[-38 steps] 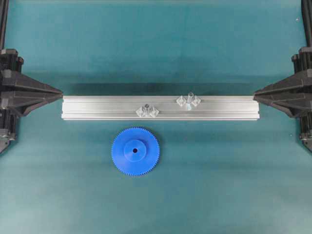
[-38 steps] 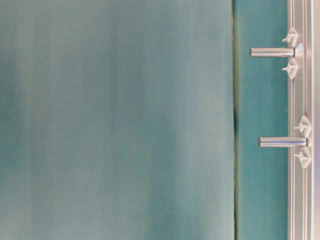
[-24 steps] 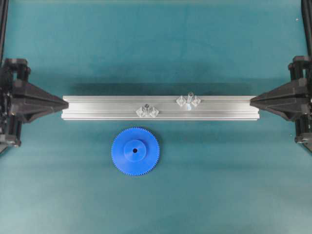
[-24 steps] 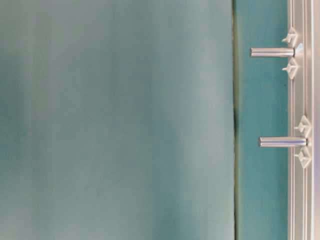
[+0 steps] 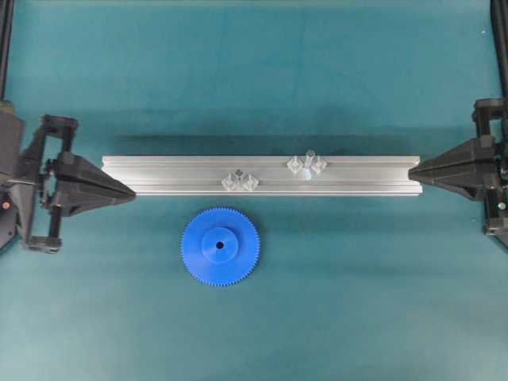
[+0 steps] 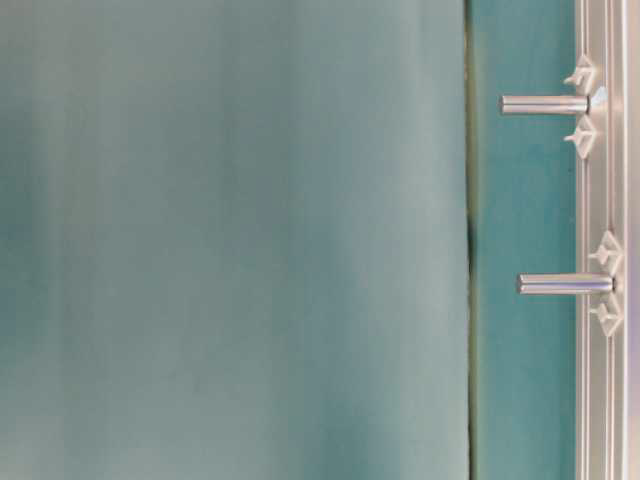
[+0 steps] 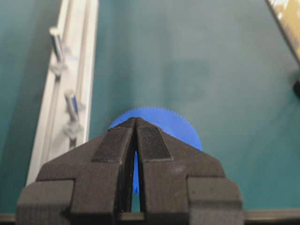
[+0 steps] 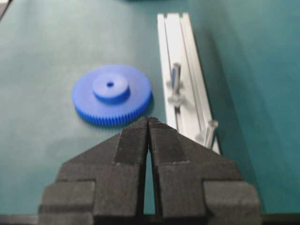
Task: Find the location of the shaft and insert the large gear.
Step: 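Move the left gripper over the blue gear's hub, then lower the open left gripper around the blue gear hub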
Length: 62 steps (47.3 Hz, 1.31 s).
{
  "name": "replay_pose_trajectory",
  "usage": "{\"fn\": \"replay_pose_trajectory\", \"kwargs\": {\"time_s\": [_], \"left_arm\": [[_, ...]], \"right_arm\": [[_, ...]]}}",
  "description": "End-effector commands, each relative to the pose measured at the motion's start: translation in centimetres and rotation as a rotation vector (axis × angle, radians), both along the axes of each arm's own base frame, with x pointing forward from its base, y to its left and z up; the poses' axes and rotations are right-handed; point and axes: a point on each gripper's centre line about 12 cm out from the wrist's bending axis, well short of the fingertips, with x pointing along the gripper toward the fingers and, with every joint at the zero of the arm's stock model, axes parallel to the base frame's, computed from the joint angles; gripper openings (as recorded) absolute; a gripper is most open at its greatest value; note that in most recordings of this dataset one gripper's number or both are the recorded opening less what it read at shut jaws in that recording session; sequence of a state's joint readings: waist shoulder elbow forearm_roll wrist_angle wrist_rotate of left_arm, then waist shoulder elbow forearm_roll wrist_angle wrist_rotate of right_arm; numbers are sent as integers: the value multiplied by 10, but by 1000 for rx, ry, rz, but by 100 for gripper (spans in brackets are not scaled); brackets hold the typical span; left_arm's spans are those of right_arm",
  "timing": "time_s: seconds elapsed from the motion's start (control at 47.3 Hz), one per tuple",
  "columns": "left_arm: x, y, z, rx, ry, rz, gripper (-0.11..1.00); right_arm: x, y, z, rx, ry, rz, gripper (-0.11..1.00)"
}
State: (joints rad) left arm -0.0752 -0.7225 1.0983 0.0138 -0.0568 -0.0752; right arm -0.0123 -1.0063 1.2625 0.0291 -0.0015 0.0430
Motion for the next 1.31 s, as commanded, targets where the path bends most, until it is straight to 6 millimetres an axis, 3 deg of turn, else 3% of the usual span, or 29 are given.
{"fn": "replay_pose_trajectory", "kwargs": {"time_s": [0.0, 0.782, 1.289], "left_arm": [[13, -4, 7, 6, 16, -14, 1], [102, -29, -47, 37, 463, -48, 1], [154, -36, -62, 42, 628, -32, 1]], "right_arm": [[2, -1, 4, 10, 1, -5, 3], [-3, -6, -8, 14, 58, -37, 3], [-5, -6, -8, 12, 49, -38, 3]]}}
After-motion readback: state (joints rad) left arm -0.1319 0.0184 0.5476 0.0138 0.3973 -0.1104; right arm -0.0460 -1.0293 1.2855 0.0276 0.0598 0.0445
